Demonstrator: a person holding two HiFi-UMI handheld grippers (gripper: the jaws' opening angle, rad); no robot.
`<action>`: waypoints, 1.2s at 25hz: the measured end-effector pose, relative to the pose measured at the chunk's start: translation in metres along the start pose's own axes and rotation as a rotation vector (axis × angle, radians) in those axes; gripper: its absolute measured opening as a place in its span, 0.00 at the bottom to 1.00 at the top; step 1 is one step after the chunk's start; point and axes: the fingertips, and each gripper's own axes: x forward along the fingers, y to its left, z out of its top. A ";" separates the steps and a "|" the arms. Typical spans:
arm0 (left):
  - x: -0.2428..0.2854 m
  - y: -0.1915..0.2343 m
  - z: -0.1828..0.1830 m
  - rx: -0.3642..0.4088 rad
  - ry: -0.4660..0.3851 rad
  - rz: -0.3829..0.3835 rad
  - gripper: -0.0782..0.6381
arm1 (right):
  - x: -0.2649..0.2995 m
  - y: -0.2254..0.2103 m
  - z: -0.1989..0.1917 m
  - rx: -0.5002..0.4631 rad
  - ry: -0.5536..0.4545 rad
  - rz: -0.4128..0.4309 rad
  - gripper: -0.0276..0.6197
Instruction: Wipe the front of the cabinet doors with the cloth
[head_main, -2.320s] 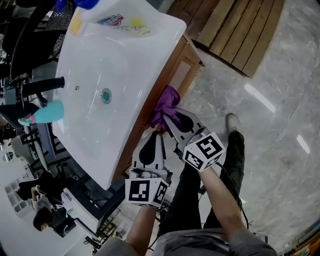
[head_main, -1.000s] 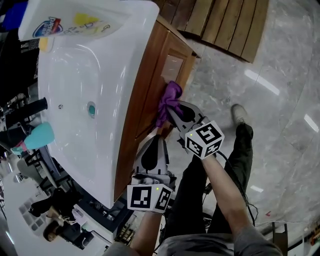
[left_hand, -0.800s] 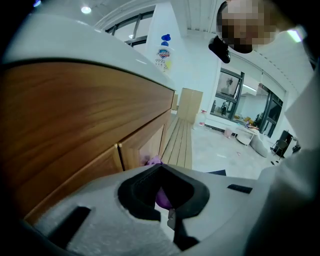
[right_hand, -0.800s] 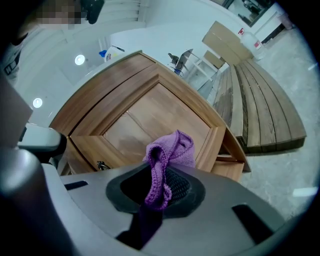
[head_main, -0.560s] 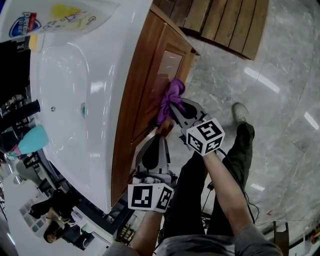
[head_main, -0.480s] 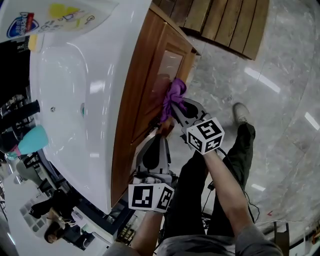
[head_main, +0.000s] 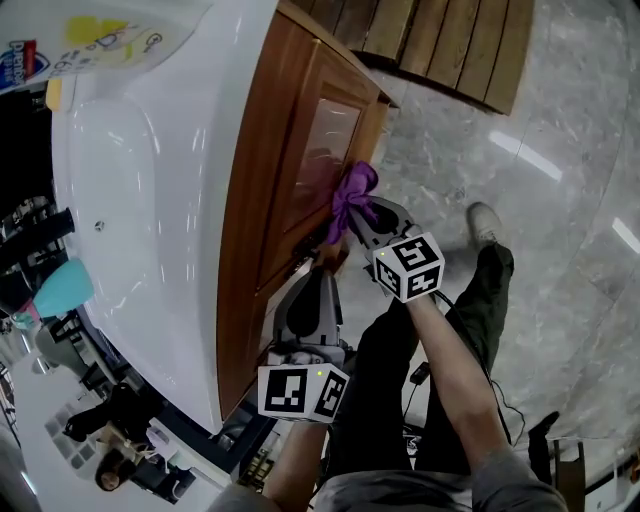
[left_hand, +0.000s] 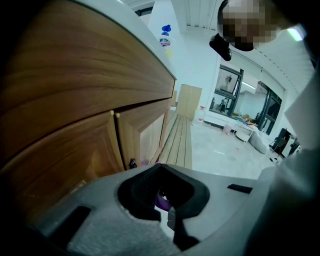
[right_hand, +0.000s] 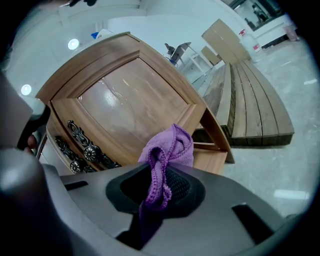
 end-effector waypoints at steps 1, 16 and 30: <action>0.001 0.000 -0.001 0.001 0.002 -0.001 0.12 | 0.000 -0.004 -0.004 0.006 0.013 -0.014 0.13; -0.011 -0.013 0.022 0.001 0.011 0.003 0.12 | -0.056 -0.023 0.023 0.070 -0.010 -0.075 0.12; -0.033 -0.047 0.073 -0.048 -0.022 0.052 0.12 | -0.132 0.021 0.121 0.039 -0.125 0.030 0.13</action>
